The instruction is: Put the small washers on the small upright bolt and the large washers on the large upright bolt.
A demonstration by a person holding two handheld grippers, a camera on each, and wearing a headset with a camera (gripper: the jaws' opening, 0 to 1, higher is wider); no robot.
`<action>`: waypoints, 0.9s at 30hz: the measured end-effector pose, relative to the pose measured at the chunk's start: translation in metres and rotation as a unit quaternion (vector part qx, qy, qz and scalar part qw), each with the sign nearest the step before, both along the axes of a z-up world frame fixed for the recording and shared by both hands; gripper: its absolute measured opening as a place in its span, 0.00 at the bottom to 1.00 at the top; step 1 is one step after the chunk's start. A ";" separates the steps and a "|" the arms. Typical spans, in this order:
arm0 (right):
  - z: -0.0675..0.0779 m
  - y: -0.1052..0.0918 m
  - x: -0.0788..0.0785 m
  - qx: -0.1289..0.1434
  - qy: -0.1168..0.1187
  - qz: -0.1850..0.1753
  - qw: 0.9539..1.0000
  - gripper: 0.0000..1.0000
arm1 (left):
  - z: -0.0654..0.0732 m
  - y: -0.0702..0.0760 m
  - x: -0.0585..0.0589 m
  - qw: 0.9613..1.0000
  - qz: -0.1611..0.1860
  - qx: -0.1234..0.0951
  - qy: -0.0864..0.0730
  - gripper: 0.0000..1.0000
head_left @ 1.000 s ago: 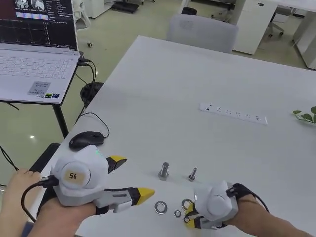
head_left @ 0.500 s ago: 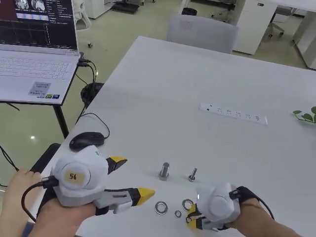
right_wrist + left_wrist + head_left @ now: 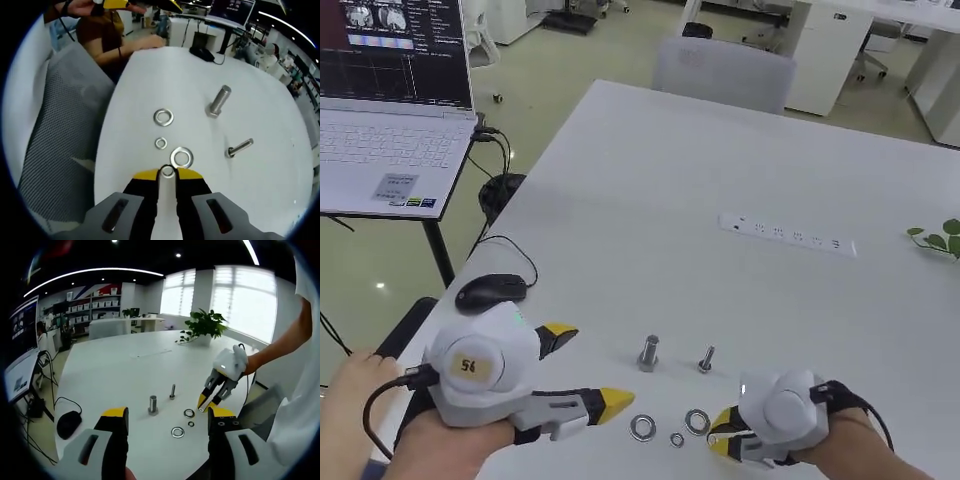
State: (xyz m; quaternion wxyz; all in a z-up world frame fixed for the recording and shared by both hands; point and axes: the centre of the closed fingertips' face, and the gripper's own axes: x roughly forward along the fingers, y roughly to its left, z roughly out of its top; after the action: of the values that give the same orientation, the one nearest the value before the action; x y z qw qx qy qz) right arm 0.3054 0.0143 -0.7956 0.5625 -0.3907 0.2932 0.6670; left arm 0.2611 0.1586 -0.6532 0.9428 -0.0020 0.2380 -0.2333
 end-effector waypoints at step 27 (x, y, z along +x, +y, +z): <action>0.050 0.018 0.089 0.050 -0.038 -0.088 0.994 0.13 | -0.001 0.005 -0.003 1.000 0.008 0.000 0.002 0.64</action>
State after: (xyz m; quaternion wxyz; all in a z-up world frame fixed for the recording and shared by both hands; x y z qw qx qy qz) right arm 0.3949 0.0319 -0.7454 0.6487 -0.3602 0.2713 0.6131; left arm 0.2584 0.1632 -0.6544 0.9442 -0.0043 0.2398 -0.2259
